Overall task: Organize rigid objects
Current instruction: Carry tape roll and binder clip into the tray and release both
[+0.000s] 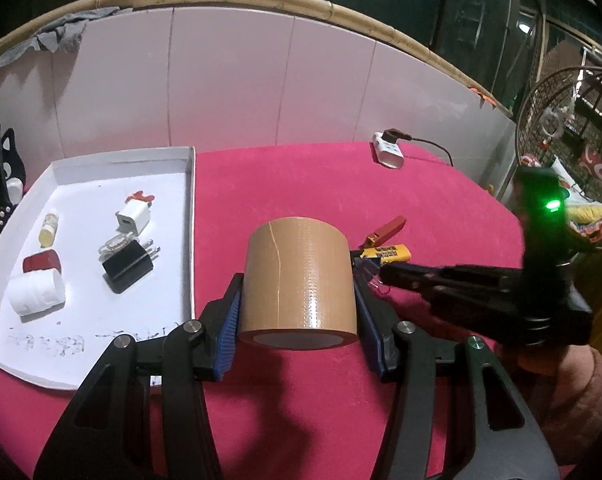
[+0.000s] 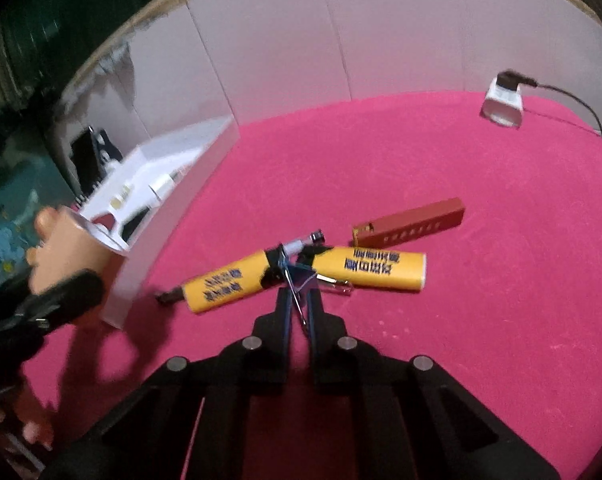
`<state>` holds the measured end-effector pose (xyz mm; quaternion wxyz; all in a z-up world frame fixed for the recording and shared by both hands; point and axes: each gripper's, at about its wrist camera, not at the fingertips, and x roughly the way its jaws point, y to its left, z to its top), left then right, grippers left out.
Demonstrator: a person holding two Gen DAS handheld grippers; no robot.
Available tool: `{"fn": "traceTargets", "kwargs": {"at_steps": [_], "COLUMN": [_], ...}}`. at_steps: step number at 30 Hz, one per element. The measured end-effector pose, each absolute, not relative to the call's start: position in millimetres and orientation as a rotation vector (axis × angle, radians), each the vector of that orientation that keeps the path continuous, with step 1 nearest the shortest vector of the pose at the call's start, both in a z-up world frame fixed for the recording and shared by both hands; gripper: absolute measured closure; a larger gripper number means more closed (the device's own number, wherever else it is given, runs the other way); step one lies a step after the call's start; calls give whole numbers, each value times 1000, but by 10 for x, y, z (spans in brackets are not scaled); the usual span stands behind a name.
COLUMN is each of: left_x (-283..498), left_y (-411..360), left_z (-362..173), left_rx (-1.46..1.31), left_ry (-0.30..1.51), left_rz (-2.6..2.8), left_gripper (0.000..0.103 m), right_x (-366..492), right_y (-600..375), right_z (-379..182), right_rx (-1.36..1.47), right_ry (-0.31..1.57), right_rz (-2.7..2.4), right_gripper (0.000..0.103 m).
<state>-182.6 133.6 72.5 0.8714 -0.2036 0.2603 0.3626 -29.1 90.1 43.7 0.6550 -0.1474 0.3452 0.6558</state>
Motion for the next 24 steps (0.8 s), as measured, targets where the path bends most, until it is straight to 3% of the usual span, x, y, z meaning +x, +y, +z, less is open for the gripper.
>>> {"fn": "traceTargets", "kwargs": {"at_steps": [5,10,12,13,14,22,24], "left_x": [-1870,-1963,-1989,-2001,-2015,-2042,-2052], "left_y": [1301,1290,1296,1314,1332,1367,1381], "left_z": [816,841,823,810,797,766,757], "left_rx": [-409,-414,-424,-433,-444,-461,-466], "left_ry": [519,505,506,507,506,505,505], "left_rz": [772,782,785,785,787,789,790], "left_gripper": [52,52,52,52,52,52,52], "right_x": [-352,-313,-371,-405,-425,-513,-523], "right_y": [828,882,902,914,932,1271,1273], "right_z": [659,529,523,539,553,335,335], "right_rx": [-308,-361,-403,-429,-442,-600,-608], "right_ry": [722,754,698,650,612,584,587], "right_rz": [1500,1463,1466,1461,1461,1523,1542], "right_gripper": [98,93,67,48,42,44,60]}}
